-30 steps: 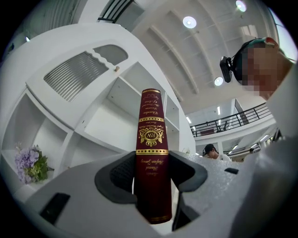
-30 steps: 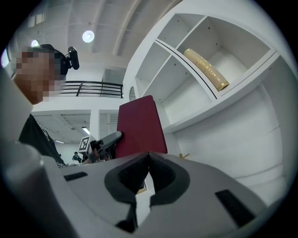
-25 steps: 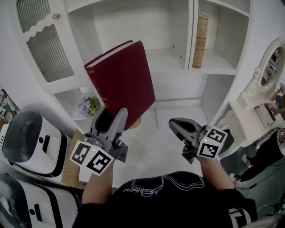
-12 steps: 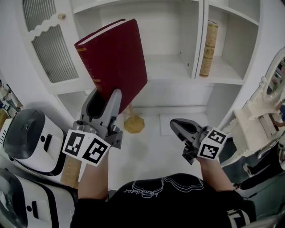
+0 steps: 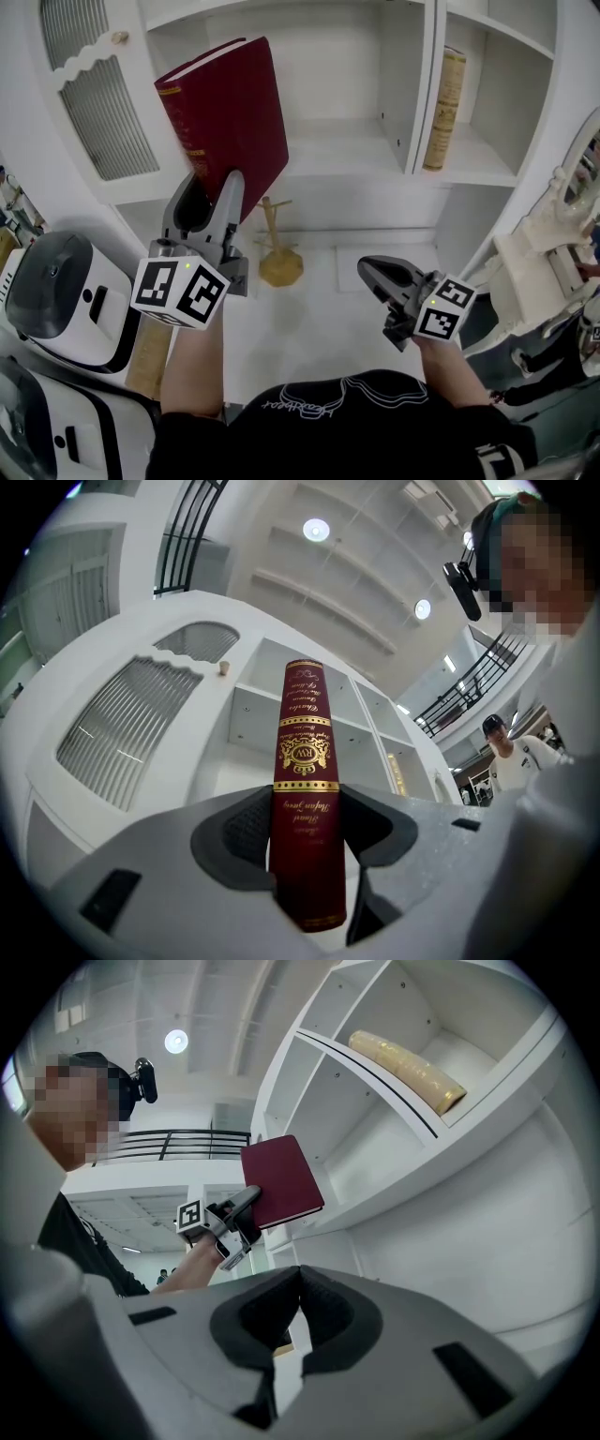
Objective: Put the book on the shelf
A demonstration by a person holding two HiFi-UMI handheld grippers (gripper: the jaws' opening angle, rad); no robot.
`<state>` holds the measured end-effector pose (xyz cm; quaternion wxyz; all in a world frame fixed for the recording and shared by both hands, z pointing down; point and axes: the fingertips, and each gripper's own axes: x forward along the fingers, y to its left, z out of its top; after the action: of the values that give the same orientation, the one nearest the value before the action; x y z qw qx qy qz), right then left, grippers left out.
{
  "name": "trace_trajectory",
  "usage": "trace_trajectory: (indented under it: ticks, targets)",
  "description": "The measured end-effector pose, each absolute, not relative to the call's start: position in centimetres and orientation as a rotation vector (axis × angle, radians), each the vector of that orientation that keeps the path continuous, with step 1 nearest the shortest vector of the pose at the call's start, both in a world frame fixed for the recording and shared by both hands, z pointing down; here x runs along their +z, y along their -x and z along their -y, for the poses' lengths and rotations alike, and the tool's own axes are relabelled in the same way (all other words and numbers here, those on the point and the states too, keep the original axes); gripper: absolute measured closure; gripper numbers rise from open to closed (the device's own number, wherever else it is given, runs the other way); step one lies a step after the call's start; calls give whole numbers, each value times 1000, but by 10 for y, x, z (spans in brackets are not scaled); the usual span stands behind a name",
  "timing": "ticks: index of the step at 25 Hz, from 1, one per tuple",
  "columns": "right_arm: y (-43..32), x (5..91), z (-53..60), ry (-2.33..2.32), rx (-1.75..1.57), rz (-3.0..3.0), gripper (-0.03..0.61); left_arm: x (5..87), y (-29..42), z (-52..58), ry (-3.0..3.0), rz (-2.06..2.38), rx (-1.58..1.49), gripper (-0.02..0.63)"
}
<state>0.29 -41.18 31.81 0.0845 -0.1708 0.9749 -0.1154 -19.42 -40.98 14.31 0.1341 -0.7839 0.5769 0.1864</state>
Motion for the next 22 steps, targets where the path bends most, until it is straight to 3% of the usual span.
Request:
trace_trajectory:
  ticks: [22]
  targets:
    - [-23,347,447,544,-458,-2892,575,156,205,490,2172,-1903,457,408]
